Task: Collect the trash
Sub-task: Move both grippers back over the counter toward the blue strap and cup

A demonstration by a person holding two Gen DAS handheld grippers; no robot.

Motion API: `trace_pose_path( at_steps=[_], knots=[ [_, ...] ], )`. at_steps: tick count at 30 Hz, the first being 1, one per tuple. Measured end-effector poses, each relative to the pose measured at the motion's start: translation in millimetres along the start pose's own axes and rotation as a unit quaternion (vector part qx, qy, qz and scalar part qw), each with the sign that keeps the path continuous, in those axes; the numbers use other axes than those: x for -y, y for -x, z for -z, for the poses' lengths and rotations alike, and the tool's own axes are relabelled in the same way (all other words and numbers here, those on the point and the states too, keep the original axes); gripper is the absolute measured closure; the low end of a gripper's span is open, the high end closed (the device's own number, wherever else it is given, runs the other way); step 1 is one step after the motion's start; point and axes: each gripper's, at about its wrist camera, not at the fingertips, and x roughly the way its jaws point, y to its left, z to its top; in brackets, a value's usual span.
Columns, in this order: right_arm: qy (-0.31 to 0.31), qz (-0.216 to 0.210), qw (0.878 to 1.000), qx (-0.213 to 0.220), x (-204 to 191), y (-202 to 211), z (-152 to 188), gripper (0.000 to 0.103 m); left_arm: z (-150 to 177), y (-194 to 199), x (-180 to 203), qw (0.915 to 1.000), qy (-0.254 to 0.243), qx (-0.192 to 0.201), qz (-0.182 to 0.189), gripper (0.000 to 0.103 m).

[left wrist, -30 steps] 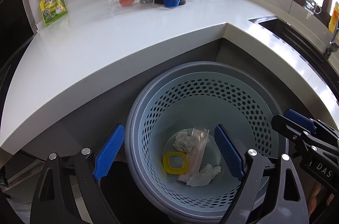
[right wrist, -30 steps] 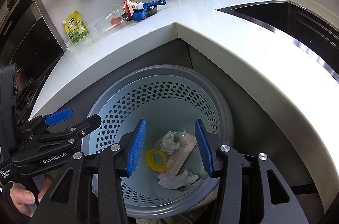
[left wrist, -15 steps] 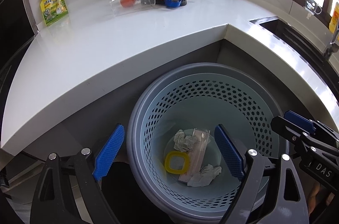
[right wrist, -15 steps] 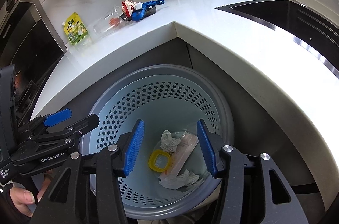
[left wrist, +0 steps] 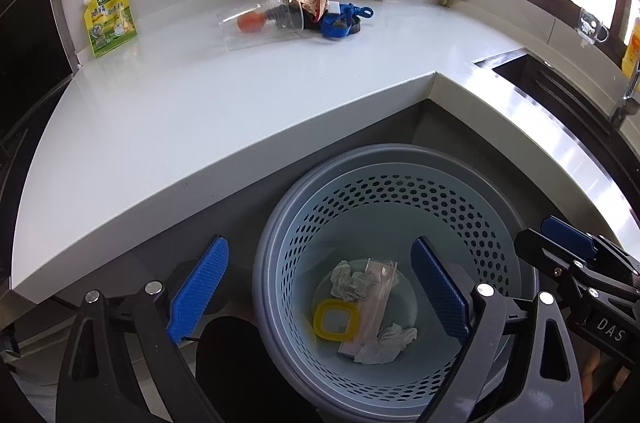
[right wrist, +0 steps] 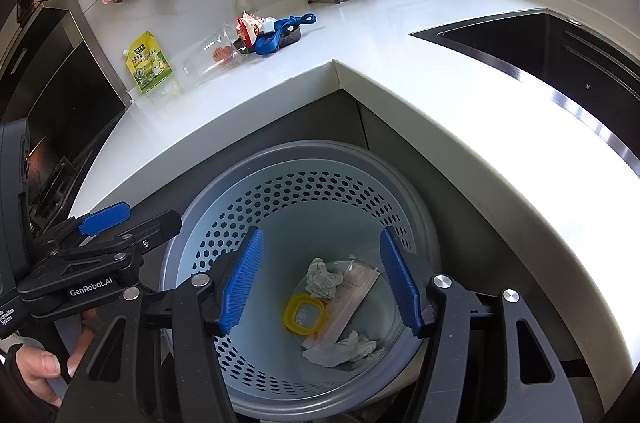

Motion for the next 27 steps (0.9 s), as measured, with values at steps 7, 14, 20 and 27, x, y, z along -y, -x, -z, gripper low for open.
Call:
trace_pose_path(
  at_steps=[7, 14, 20, 27],
  knots=[
    [0.003, -0.002, 1.0, 0.019, -2.4, 5.4, -11.7, 0.04, -9.7, 7.4, -10.2, 0.9999, 0.011, 0.012, -0.002, 0.008],
    [0.011, -0.001, 0.999, 0.038, -4.3, 6.9, -32.1, 0.035, -30.4, 17.9, -21.3, 0.9991, 0.015, 0.039, -0.011, 0.006],
    [0.027, -0.001, 0.998, 0.053, -5.5, -1.5, -57.6, 0.032, -54.7, 15.8, -38.0, 0.997, 0.023, 0.065, -0.034, 0.006],
    [0.051, -0.004, 0.997, 0.064, -12.4, -22.7, -107.8, 0.031, -94.7, 3.4, -60.3, 0.9935, 0.043, 0.087, -0.059, 0.006]
  ],
)
